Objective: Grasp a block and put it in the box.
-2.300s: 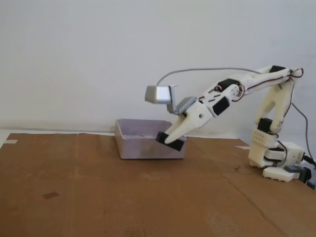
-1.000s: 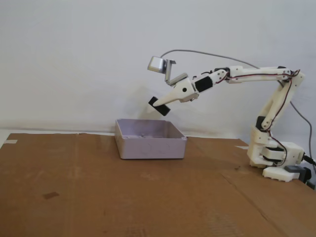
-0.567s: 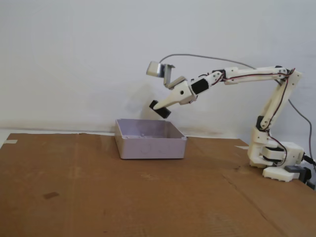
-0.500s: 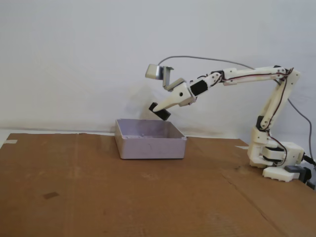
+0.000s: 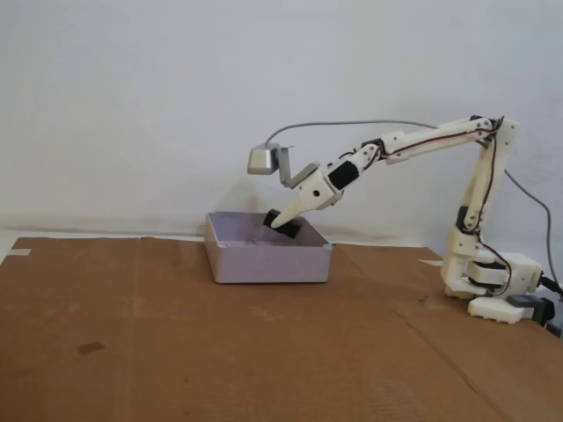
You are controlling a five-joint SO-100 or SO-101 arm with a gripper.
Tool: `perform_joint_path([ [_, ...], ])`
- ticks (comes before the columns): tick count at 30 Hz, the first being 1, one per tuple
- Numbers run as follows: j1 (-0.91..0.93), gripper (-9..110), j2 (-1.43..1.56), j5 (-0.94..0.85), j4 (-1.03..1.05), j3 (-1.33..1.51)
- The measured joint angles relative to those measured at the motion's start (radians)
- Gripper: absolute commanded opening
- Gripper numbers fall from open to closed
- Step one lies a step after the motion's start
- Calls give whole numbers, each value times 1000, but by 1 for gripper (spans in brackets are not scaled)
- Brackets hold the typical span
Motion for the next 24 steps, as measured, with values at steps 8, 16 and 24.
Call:
perform_joint_path([
  [8,0,3,-92,0,-118,-8],
  [16,52,3,-167,-2,-127,-100],
  [24,104,3,-238,-2,-127,-150],
])
